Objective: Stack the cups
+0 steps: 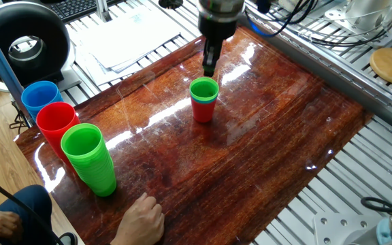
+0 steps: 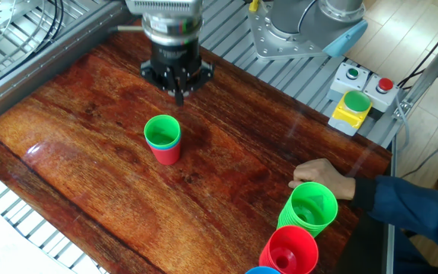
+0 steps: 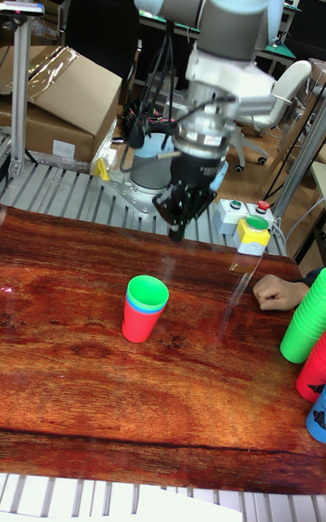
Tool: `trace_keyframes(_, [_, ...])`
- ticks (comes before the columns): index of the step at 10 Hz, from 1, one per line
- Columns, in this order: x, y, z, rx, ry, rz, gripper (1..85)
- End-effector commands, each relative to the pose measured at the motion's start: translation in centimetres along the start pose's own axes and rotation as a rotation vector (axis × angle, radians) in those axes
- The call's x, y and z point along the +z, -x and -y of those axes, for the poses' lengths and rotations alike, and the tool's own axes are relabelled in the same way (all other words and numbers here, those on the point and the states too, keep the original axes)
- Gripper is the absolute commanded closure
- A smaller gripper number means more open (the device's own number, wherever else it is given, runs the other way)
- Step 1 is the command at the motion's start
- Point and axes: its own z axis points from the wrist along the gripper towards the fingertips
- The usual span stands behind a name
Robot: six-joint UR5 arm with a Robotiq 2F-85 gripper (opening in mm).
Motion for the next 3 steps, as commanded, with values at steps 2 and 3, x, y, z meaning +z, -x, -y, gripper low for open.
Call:
trace_keyframes(2, [-2.27, -0.61, 0.18, 0.033, -0.001, 0.022, 84.3])
trace_keyframes(3, [-2.18, -0.47, 0.23, 0.036, -0.002, 0.024, 84.3])
